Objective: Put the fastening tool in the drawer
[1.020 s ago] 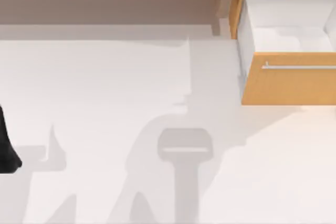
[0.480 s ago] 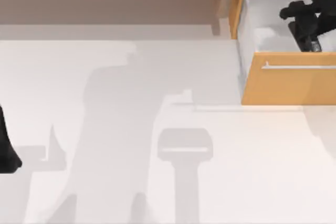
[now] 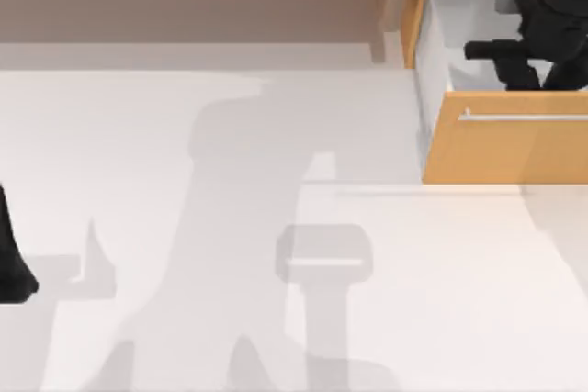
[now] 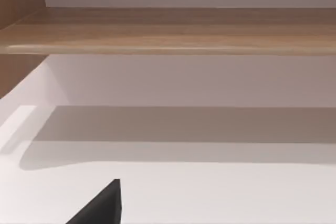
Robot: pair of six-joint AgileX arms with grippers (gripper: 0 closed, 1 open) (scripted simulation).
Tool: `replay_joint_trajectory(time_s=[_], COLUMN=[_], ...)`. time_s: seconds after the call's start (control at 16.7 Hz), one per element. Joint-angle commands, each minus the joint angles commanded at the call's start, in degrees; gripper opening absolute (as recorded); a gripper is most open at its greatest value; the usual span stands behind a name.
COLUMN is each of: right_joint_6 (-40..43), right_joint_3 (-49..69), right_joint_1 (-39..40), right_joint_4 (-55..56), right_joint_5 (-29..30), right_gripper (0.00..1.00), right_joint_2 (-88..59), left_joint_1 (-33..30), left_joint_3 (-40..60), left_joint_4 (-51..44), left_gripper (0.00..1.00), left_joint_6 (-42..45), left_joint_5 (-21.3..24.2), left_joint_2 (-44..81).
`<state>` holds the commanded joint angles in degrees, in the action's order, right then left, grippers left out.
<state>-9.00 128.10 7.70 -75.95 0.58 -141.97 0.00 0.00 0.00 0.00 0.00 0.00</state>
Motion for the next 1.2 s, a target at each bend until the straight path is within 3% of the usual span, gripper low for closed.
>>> replay_joint_trajectory(time_s=[0.84, 1.2], right_joint_6=[-0.2, -0.2], right_joint_3=[-2.3, -2.3], right_joint_1=[0.0, 0.0], right_joint_4=[2.2, 2.2], right_joint_5=[0.1, 0.1], right_gripper=[0.0, 0.45], right_joint_2=[0.0, 0.0], left_joint_1=[0.0, 0.0], left_joint_3=[0.0, 0.0], left_joint_4=[0.0, 0.0], left_gripper=[1.0, 1.0], left_joint_6=[0.0, 0.0], left_joint_5=[0.0, 0.0], left_joint_2=[0.0, 0.0])
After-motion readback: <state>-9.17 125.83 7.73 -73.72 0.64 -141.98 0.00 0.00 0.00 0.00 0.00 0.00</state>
